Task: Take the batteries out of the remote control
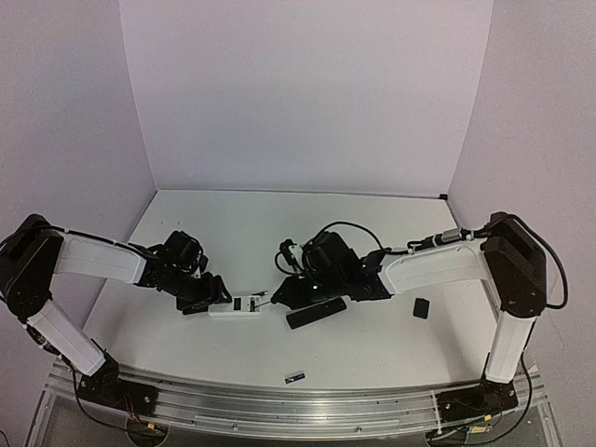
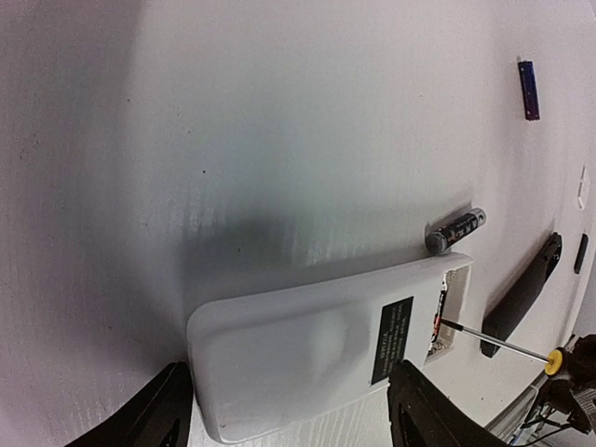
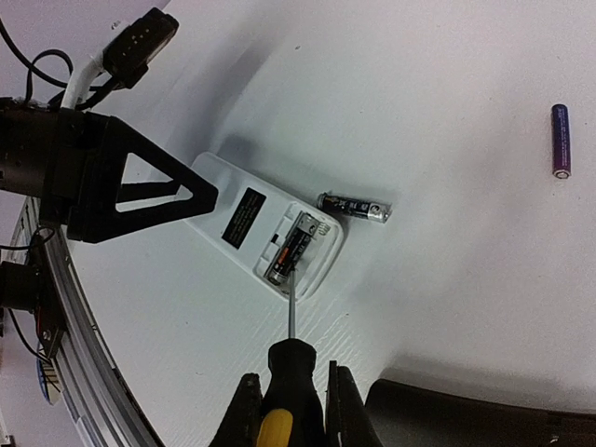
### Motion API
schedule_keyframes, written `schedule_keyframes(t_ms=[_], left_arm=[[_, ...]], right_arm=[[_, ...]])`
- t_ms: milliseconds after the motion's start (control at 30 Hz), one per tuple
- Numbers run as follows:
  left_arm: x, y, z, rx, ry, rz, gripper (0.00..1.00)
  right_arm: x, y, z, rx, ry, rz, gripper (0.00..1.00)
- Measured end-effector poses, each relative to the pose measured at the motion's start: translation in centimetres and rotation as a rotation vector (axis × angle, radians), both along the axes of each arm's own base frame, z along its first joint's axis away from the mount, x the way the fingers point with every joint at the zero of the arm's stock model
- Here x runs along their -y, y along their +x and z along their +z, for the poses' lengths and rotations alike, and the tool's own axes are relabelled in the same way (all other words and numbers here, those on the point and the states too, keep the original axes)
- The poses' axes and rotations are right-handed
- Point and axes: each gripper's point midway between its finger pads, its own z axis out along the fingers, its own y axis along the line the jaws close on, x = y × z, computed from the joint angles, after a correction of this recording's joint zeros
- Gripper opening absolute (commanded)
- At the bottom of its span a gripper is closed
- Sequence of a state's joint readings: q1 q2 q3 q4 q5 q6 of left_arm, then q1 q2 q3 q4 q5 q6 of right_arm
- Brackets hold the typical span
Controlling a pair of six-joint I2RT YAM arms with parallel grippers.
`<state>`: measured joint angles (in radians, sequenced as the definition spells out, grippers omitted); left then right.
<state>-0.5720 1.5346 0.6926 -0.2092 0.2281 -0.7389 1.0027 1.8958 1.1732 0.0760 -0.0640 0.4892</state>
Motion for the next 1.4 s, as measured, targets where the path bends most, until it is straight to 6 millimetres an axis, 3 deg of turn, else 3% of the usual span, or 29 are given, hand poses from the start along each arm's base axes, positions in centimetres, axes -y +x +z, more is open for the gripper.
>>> schedule_keyframes(t_ms=[533, 933, 1400], left_arm=[[0.4, 1.0, -0.4, 0.029, 0.033, -0.066, 0.60], [0.0, 1.0, -0.8, 0.019, 0.046, -0.065, 0.47], [-0.4, 1.2, -1.3, 0.006, 0.044, -0.052, 0.45]], right_arm=[[0.1, 0.4, -0.8, 0.014, -0.014, 0.016, 0.00], [0.1, 0.7, -1.1, 0.044, 0.000, 0.035, 0.00], [-0.3, 0.7, -1.8, 0.142, 0.034, 0.113, 0.00]])
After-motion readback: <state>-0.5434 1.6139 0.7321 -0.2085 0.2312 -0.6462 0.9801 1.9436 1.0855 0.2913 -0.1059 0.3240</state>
